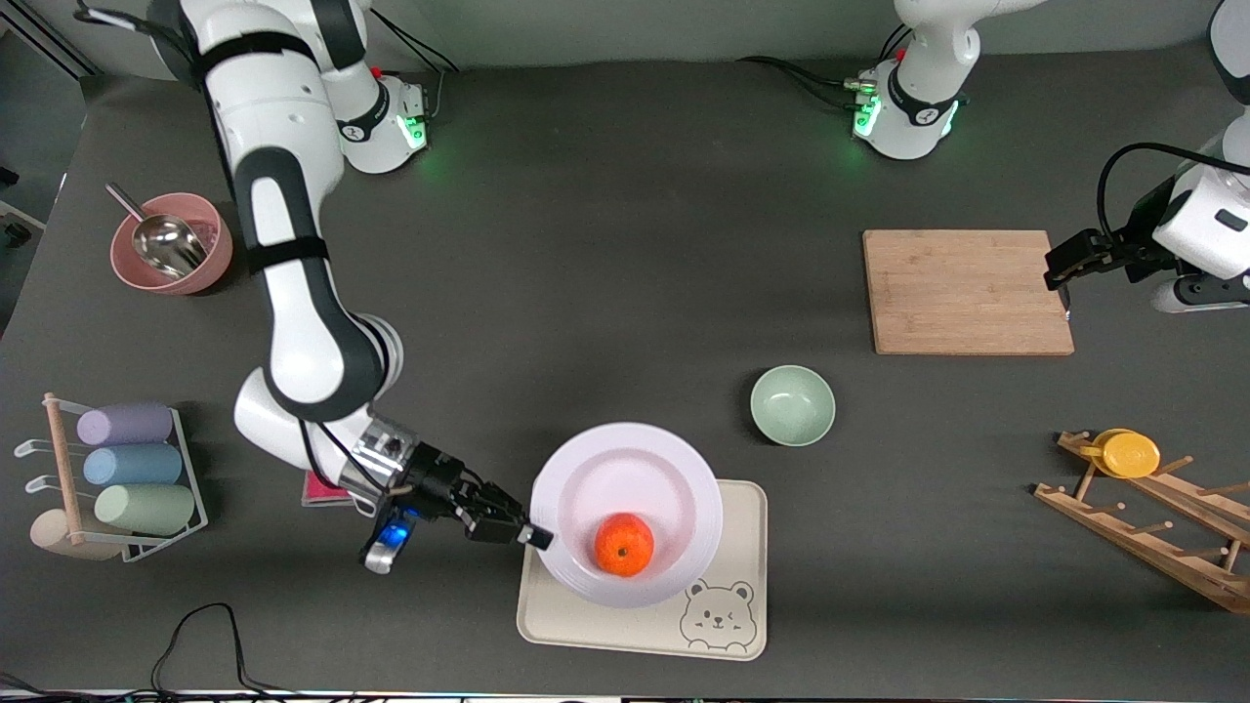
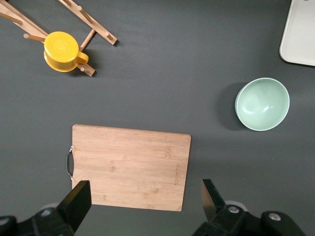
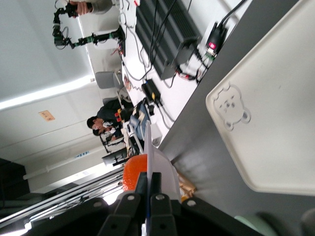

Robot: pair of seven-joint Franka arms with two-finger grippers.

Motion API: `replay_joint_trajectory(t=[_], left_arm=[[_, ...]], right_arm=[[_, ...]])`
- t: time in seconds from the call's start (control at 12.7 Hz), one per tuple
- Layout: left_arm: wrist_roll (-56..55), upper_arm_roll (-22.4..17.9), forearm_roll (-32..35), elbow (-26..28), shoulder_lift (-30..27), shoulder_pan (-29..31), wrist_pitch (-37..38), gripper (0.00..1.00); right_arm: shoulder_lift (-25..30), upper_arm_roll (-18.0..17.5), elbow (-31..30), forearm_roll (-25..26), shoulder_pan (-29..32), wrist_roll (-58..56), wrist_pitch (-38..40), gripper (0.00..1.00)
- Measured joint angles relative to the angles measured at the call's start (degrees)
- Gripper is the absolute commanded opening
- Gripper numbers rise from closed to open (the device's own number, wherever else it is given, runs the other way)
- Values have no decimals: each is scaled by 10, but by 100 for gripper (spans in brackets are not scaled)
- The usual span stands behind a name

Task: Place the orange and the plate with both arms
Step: 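Slide the plate with the orange onto the cream tray with the right gripper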

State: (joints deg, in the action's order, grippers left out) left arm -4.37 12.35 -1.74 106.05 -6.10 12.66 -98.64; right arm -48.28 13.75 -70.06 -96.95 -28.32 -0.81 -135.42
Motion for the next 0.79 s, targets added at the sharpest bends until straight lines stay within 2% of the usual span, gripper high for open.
replay_joint_trajectory(t=[0.16, 0.39, 0.47, 0.71, 0.79], left_arm=[[0, -1, 0, 1, 0, 0, 0, 100], [0, 1, 0, 2, 1, 0, -1, 100], [-1, 2, 0, 4, 4, -2, -7, 100], [-32, 7, 0, 10, 25, -23, -34, 100], [-37, 7, 0, 10, 29, -25, -34, 100]], right_arm=[[-58, 0, 50, 1, 5, -44, -20, 0], [-112, -4, 81, -4, 6, -158, -41, 0], [-120, -6, 85, -22, 6, -191, -42, 0], [-142, -9, 86, -138, 5, -310, -41, 0], [-150, -10, 86, -158, 5, -325, -41, 0]])
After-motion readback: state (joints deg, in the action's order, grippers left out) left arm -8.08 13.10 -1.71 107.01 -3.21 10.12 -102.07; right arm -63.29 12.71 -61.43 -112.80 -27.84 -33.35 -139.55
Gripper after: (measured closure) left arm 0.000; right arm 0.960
